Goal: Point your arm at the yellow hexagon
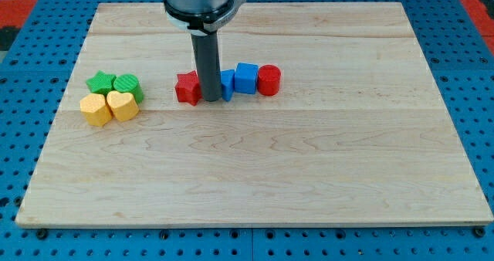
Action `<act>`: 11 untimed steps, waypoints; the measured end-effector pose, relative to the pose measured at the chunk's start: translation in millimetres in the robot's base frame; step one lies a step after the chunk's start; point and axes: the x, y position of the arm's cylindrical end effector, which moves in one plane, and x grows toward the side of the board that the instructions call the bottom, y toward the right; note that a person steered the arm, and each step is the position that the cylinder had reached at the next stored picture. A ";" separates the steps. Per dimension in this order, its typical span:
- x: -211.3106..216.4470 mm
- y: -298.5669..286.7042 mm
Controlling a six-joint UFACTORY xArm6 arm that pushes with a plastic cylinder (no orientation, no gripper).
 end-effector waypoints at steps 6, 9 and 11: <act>78.0 -245.9; 59.4 -234.6; 58.8 -192.0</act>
